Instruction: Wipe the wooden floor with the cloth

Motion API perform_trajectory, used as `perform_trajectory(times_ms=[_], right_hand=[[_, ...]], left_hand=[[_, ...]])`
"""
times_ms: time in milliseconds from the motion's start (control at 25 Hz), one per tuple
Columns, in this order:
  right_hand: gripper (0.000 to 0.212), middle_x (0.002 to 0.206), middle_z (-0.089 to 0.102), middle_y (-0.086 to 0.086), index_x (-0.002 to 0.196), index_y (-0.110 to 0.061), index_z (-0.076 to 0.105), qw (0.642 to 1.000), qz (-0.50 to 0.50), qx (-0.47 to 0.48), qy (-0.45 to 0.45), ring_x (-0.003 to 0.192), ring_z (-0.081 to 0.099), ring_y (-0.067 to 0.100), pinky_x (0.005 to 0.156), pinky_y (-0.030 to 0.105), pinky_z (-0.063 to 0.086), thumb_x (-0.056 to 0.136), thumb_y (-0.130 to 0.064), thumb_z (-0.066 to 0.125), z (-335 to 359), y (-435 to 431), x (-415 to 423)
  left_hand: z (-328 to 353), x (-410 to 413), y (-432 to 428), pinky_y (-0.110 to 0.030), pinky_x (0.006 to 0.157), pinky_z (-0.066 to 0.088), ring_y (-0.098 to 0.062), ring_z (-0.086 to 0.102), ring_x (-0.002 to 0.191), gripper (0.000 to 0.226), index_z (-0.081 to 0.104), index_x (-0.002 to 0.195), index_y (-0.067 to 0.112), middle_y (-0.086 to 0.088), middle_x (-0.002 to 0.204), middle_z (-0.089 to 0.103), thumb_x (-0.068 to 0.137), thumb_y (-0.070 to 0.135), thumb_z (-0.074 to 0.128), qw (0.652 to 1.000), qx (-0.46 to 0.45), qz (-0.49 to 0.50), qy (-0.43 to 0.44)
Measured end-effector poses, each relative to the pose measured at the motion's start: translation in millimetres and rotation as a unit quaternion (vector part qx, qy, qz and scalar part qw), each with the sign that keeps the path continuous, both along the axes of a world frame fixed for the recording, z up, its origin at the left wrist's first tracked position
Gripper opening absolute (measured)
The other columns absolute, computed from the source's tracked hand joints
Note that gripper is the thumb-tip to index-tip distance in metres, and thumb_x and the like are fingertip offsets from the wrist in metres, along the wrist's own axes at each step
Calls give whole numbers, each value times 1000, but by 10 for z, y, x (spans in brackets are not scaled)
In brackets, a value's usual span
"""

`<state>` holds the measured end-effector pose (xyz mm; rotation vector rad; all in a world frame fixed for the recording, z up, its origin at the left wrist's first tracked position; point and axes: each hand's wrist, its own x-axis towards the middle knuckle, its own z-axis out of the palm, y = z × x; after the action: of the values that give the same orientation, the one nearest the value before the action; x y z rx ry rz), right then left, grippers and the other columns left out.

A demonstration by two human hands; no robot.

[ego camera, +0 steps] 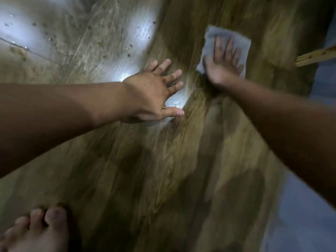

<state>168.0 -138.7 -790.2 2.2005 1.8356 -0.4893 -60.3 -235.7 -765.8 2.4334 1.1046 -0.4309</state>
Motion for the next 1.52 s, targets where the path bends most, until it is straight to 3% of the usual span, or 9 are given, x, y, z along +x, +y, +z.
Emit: perform_trajectory(times_ms=[160, 360, 440, 640, 840, 1000, 1200, 1400, 1520], right_hand=[[62, 165, -17, 4, 156, -32, -7, 999, -29, 26, 38, 150, -17, 32, 119, 58, -5, 102, -52, 15, 1, -120, -48], [61, 166, -4, 9, 157, -32, -1, 998, -34, 15, 57, 152, -6, 35, 116, 64, 12, 102, -49, 19, 208, -3315, -885], [68, 166, -5, 9, 156, -35, -7, 996, -42, -7, 77, 151, -8, 37, 114, 68, 12, 98, -53, 25, 248, -3743, -946], [68, 165, -15, 7, 156, -34, -5, 997, -29, 76, 10, 150, -18, 34, 117, 63, -5, 99, -53, 26, -69, -1379, -229], [59, 157, 30, 15, 152, -19, 31, 998, -18, 6, 52, 145, 26, 36, 115, 51, 22, 102, -51, 22, 73, 40, 287], [62, 167, 1, 4, 157, -38, 7, 996, 30, 80, -8, 153, -3, 31, 119, 61, 5, 98, -53, 20, 13, -1453, -248], [83, 160, 22, 21, 157, -30, 11, 981, 50, -171, 75, 145, 18, 46, 110, 65, 20, 84, -51, 43, 372, -4129, -998], [77, 164, -14, 10, 158, -30, 8, 982, -155, 49, 100, 150, -14, 38, 117, 64, -4, 88, -55, 26, -43, -2041, -1085], [63, 166, -12, 5, 157, -36, 2, 987, -123, 71, 75, 151, -12, 35, 118, 62, -5, 100, -49, 27, -2, -586, -635]], left_hand=[[219, -89, 2, -46, 126, 7, -30, -8, 155, 105, 7, 160, 19, -7, 168, -3, 75, 79, -4, 998, -48, -18, 32], [155, -628, -460, -62, 121, 3, -42, 12, 152, 93, 39, 148, 4, -22, 158, 33, 94, 69, 2, 992, 117, -12, 50], [44, -786, -876, -67, 119, 9, -45, 18, 150, 87, 45, 145, 1, -24, 156, 35, 96, 65, 14, 992, 125, 1, 9], [-10, -850, -1752, -67, 115, 23, -50, 21, 147, 69, 56, 136, -2, -27, 154, 37, 97, 53, 40, 986, 116, 6, -119], [-83, -889, -1812, -65, 116, 24, -44, 26, 147, 65, 60, 135, 2, -23, 145, 52, 98, 51, 36, 985, 111, -8, -130], [-48, -843, -1644, -67, 115, 24, -42, 39, 142, 56, 67, 124, 3, -18, 125, 68, 100, 44, 38, 977, 142, -3, -157], [-123, -904, -1641, -67, 115, 25, -39, 39, 143, 42, 69, 122, 4, -11, 127, 69, 99, 33, 49, 970, 157, 1, -186], [-104, -997, -1754, -68, 115, 24, -41, 29, 148, 42, 64, 131, 8, -9, 140, 61, 100, 31, 49, 974, 155, 14, -167], [-82, -1005, -1667, -63, 119, 20, -41, 25, 149, 51, 53, 143, 8, -13, 147, 53, 101, 34, 38, 974, 167, 42, -148]])
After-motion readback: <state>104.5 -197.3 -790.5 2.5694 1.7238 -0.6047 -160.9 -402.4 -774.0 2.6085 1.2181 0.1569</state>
